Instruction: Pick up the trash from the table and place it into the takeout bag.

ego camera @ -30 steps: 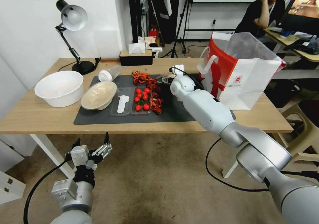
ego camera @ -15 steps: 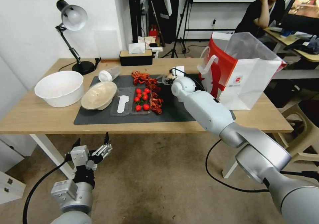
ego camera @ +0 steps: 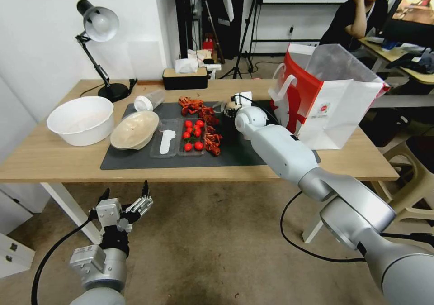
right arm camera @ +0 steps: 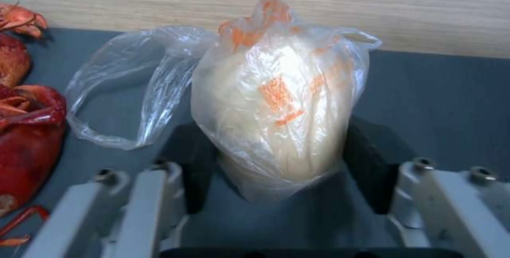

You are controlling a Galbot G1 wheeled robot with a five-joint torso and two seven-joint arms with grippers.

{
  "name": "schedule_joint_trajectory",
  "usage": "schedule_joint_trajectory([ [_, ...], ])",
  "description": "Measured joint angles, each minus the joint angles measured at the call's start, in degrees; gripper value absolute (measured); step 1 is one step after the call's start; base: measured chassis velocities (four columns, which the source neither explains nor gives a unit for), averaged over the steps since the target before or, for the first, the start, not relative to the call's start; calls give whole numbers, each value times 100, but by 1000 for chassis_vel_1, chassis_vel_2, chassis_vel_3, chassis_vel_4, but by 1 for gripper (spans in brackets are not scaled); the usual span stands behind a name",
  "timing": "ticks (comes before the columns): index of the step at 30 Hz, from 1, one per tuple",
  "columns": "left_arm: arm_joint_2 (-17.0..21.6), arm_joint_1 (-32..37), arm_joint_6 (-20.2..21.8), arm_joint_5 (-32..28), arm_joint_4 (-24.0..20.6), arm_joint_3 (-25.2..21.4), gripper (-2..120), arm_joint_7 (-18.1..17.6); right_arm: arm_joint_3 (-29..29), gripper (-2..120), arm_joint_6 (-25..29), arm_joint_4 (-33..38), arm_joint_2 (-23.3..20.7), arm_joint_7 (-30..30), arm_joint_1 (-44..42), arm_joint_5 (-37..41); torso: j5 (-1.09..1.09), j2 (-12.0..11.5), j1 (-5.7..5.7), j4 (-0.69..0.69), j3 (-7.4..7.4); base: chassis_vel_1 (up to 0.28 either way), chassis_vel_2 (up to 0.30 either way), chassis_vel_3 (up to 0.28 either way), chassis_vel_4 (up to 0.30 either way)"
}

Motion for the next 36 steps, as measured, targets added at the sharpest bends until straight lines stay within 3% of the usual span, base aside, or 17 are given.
schedule_joint_trajectory([
  [3,-1,0,-4,2,1,2,100,0,10,37,13,-51,27,-41,-3,-26,0,0,0,0,0,0,0,0,0],
  [10,-2,-4,-8,4,15,9,100,0,5,15,53,27,11,-49,-58,-44,0,0,0,0,0,0,0,0,0],
  [15,-2,-4,-23,12,15,14,100,0,-32,7,95,183,-57,-20,-129,-63,0,0,0,0,1,0,0,0,0],
  [19,2,-2,-23,12,8,12,100,-2,-38,7,146,464,-162,85,-188,-96,0,0,2,1,2,0,0,0,0],
  [23,3,5,-25,14,-25,8,100,-4,-134,7,297,1218,-513,229,-283,-391,1,0,2,2,1,0,0,0,0],
  [26,2,10,-25,17,-74,5,100,-7,-282,7,477,2372,-1131,371,-417,-819,1,0,2,-1,1,0,0,0,0],
  [27,2,10,-25,17,-74,5,100,-7,-282,7,477,2372,-1131,371,-417,-819,1,0,2,-1,1,0,0,0,0],
  [30,-7,10,-25,20,-117,5,100,-9,-281,7,479,3572,-1680,550,-573,-917,1,0,2,-1,0,0,0,0,0],
  [36,-16,20,-19,52,-141,8,100,-10,-81,5,540,4831,-2335,629,-819,-929,1,1,1,0,0,0,0,0,0],
])
